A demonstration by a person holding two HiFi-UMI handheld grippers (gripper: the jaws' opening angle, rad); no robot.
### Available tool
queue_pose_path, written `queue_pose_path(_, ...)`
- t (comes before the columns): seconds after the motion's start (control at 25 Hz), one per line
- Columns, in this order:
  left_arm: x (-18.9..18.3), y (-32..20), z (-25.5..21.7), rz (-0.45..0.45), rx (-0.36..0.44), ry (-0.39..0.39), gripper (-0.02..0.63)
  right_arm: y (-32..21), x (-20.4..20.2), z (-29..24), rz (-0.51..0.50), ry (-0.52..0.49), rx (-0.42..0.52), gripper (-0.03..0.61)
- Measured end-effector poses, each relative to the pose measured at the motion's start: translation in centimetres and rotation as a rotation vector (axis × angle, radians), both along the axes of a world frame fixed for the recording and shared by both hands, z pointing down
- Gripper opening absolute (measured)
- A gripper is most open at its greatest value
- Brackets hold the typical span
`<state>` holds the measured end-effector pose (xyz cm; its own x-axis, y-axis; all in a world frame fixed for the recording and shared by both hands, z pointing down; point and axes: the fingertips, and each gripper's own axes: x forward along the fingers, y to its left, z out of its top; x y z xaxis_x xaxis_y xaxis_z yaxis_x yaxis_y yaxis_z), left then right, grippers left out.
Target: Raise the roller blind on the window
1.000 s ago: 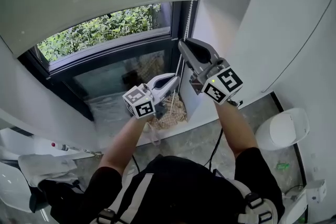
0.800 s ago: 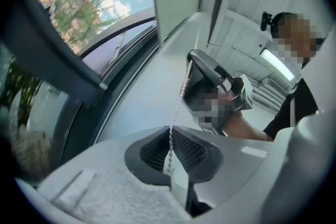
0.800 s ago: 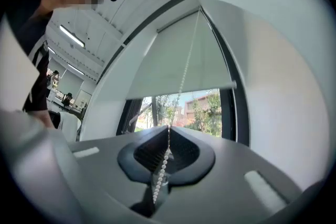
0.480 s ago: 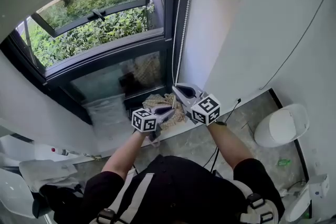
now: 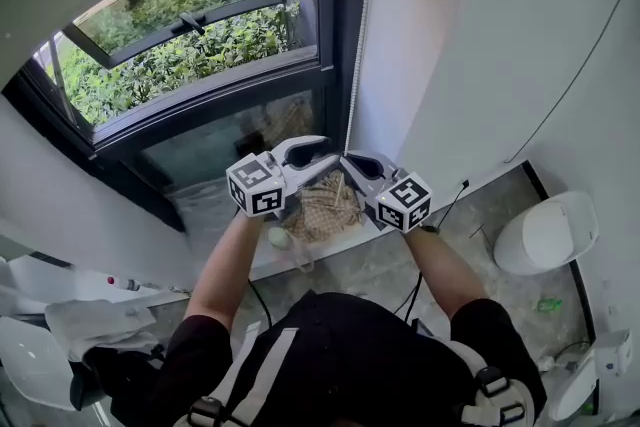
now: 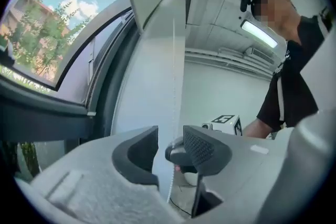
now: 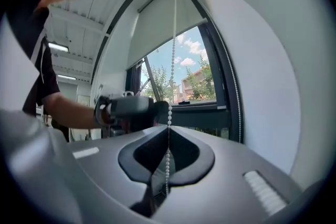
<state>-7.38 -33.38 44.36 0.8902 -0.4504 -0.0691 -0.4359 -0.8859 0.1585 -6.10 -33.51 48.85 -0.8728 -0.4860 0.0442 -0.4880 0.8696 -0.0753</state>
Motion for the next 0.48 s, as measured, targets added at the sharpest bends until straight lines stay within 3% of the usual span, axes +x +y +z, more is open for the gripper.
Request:
queue_pose_path(0.2, -1.7, -0.5, -4.5, 0.027, 0.044, 0.041, 0.155, -0.3, 0.5, 0.2, 0.012, 0.005, -0.015, 0.008)
queue_pose_path(0.4, -2.2, -1.9, -12.5, 0.032, 0.111, 0.215, 0.155, -0.1, 0.4, 0.2, -0.003, 0.019, -0.004, 0.008)
queue_pose_path(0.48, -1.8, -2.2, -15.7, 0.053, 0.151, 0.248, 0.155, 0.0, 0.3, 0.2, -0.005, 0.019, -0.005, 0.008)
